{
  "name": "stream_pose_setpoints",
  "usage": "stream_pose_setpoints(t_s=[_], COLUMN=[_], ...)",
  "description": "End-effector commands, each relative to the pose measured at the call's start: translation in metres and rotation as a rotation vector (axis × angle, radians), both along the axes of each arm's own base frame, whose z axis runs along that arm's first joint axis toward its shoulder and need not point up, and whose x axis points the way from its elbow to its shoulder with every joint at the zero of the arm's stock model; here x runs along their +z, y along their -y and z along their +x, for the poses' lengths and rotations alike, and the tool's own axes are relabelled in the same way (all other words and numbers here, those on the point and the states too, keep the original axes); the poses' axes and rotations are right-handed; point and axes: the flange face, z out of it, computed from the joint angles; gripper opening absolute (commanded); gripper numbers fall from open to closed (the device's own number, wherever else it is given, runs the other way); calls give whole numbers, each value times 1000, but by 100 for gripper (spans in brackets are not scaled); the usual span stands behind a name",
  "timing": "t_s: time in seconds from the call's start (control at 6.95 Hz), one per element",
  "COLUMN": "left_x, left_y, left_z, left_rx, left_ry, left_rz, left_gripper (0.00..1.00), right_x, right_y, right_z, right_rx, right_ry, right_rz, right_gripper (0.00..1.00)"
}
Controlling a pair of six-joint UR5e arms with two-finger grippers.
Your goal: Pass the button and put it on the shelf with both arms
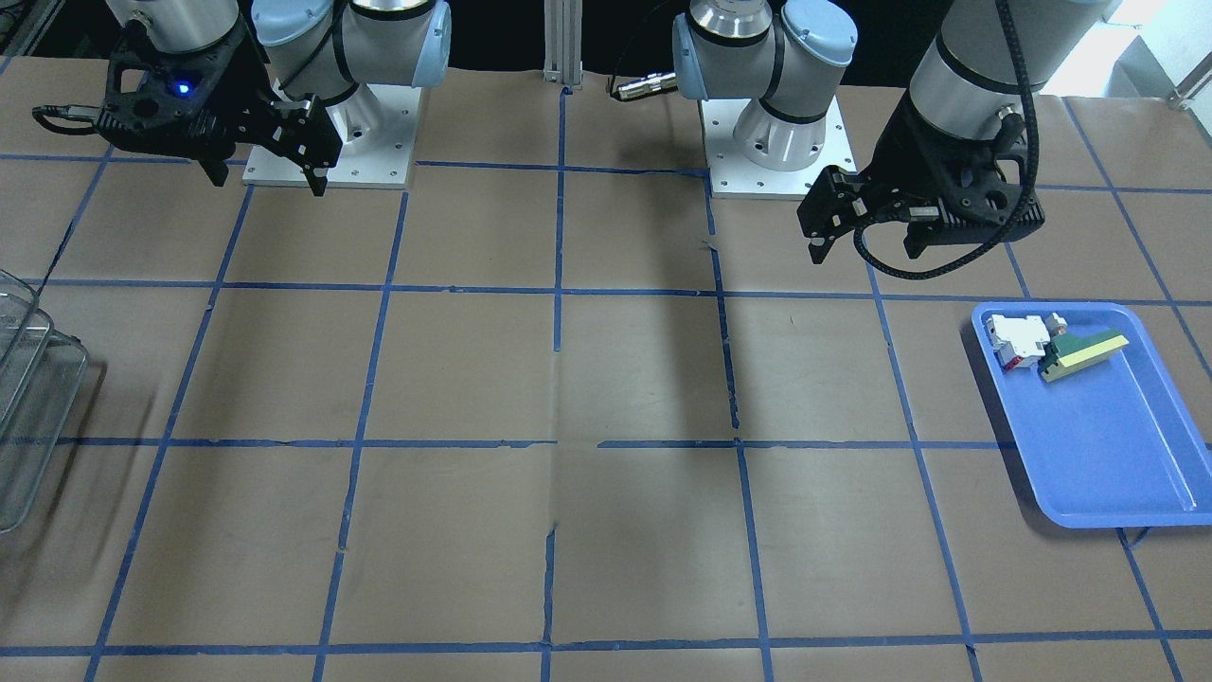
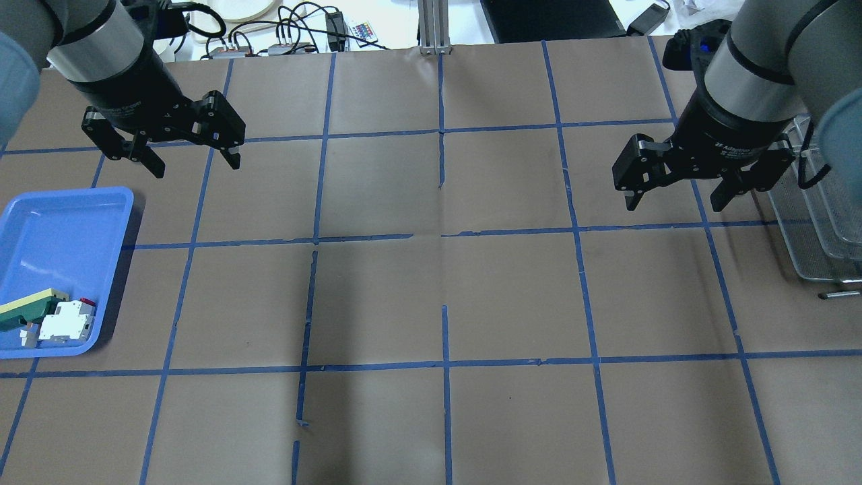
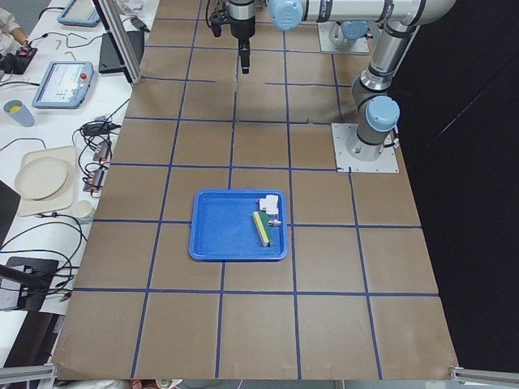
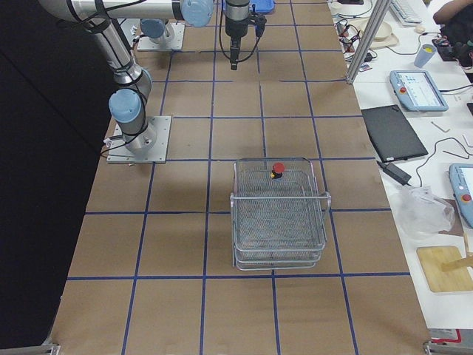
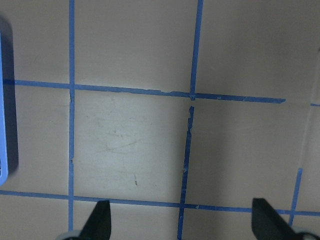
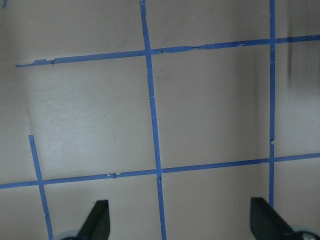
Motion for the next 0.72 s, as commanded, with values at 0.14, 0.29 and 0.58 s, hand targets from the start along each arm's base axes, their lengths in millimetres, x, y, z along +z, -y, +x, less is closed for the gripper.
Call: stream_pose_setpoints(t_s=[0.14, 0.29, 0.58], left_x=[2, 3, 3], left_y=[-1, -3, -3], left_z=[0, -1, -3], left_rx=[0, -3, -8], left_ry=[-1, -1, -1], left_rz=[-5, -6, -5], left_gripper=[100, 100, 100], right_x=[4, 4, 5], right_y=[0, -1, -1], right_z=[2, 2, 2], right_rx=[1, 1, 1], right_ry=[13, 14, 16], right_rz=[-3, -5, -6], right_gripper=[100, 100, 100])
